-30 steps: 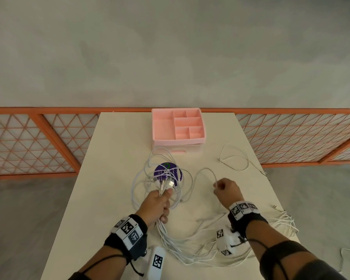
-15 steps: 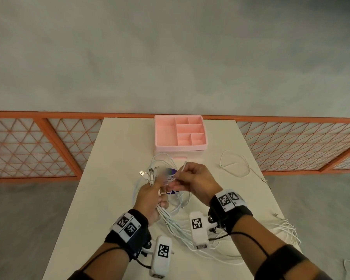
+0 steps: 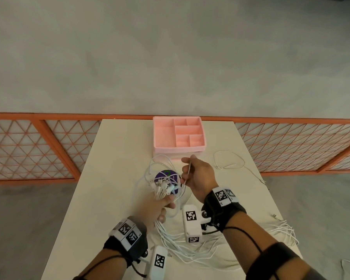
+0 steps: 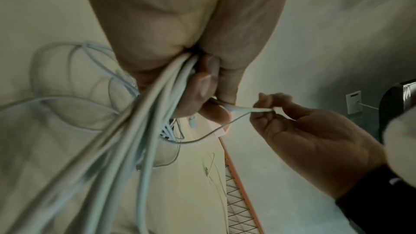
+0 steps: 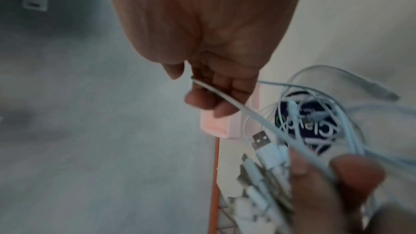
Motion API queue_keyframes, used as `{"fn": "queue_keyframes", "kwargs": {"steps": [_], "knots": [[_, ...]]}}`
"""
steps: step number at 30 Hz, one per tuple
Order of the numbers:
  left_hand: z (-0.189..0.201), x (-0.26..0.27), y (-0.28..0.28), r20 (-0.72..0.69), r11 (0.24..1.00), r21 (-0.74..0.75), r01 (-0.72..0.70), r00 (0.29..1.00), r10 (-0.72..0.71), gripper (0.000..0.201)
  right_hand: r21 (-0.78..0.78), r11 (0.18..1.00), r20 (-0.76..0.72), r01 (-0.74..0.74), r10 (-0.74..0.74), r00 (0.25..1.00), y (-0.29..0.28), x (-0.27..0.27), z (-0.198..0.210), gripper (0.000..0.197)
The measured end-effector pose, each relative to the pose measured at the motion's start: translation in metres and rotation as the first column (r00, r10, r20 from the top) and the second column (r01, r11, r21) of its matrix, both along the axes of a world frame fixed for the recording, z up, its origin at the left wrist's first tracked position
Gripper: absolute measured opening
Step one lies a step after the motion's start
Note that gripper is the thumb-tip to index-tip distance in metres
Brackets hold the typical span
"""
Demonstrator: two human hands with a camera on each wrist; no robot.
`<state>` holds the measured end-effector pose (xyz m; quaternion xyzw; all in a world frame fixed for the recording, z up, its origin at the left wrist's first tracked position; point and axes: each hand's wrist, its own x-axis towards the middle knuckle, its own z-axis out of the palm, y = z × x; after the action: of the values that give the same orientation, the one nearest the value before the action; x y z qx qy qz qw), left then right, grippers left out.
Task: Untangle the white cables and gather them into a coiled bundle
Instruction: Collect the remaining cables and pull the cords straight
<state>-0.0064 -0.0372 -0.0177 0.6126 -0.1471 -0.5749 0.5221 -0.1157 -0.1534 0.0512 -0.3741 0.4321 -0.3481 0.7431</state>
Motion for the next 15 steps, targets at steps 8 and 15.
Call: {"fn": "queue_keyframes", "kwargs": {"steps": [8,15], "knots": [[0.012,0.021,-0.01,-0.088,0.956,-0.035,-0.292,0.953,0.289,0.023,-0.372,0.686,-0.587,-0.626,0.349,0.731,0.019,-0.002,-0.022,0.032],[0.029,0.028,-0.02,-0.143,0.962,-0.029,-0.271,0.954,0.264,0.008,-0.285,0.493,-0.643,-0.822,0.537,0.545,0.037,-0.009,-0.029,0.026]]}}
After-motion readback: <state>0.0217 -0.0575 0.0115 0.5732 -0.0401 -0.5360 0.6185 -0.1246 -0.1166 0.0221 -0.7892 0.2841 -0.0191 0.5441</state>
